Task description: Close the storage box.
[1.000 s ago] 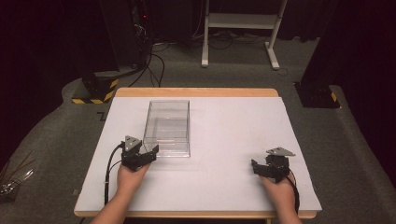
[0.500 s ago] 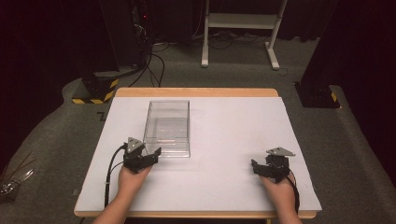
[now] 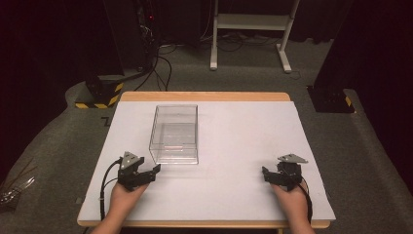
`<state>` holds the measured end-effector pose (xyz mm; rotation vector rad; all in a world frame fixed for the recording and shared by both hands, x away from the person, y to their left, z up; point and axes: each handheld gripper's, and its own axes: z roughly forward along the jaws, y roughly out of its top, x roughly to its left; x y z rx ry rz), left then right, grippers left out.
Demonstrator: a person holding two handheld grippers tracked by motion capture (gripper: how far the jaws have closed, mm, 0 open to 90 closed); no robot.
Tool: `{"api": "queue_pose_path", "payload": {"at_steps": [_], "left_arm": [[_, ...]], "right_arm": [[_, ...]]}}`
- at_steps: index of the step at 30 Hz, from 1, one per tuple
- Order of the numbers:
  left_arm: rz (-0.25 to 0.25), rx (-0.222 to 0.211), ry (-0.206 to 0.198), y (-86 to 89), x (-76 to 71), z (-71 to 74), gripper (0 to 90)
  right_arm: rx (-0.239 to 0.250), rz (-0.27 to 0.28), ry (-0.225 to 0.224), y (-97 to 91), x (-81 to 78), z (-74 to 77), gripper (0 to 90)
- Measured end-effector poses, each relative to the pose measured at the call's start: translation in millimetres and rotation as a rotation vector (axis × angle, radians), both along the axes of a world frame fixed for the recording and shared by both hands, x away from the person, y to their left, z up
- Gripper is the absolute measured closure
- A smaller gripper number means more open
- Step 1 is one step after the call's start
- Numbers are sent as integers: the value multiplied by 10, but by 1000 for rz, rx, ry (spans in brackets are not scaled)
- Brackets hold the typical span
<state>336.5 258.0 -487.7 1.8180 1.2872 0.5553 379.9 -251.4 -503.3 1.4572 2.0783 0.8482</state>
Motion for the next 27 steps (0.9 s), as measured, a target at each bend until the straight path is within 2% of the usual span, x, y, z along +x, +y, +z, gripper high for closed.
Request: {"api": "queue_pose_path", "payload": {"at_steps": [2,10,13,14,15,16,17,18,20,21,23,27], "left_arm": [[0,7,10,84,-22,-2,261],[50,31,31,433,-101,-62,263],[80,60,51,543,-115,-138,260],[99,62,74,578,-107,-157,260],[103,52,83,594,-103,-157,256],[107,61,83,597,-102,-155,252],[113,86,88,583,-97,-160,254],[110,113,114,551,-79,-179,250],[102,161,107,491,-81,-191,193],[97,170,99,490,-87,-191,190],[107,154,95,489,-94,-201,195],[111,152,89,486,-103,-207,196]], "right_arm": [[0,0,0,0,0,0,159],[1,-2,0,2,-2,0,159],[1,-2,0,2,-2,0,159],[1,-1,0,2,-2,0,159],[1,-2,0,2,-2,-1,159],[1,-2,0,3,-3,-1,159],[0,0,-1,1,-1,-1,159],[1,-2,0,2,-2,0,159],[1,-2,0,2,-2,-1,159],[0,1,-1,0,-1,-1,159],[0,1,-1,0,-1,-1,159],[0,1,-1,0,-1,-1,159]]}}
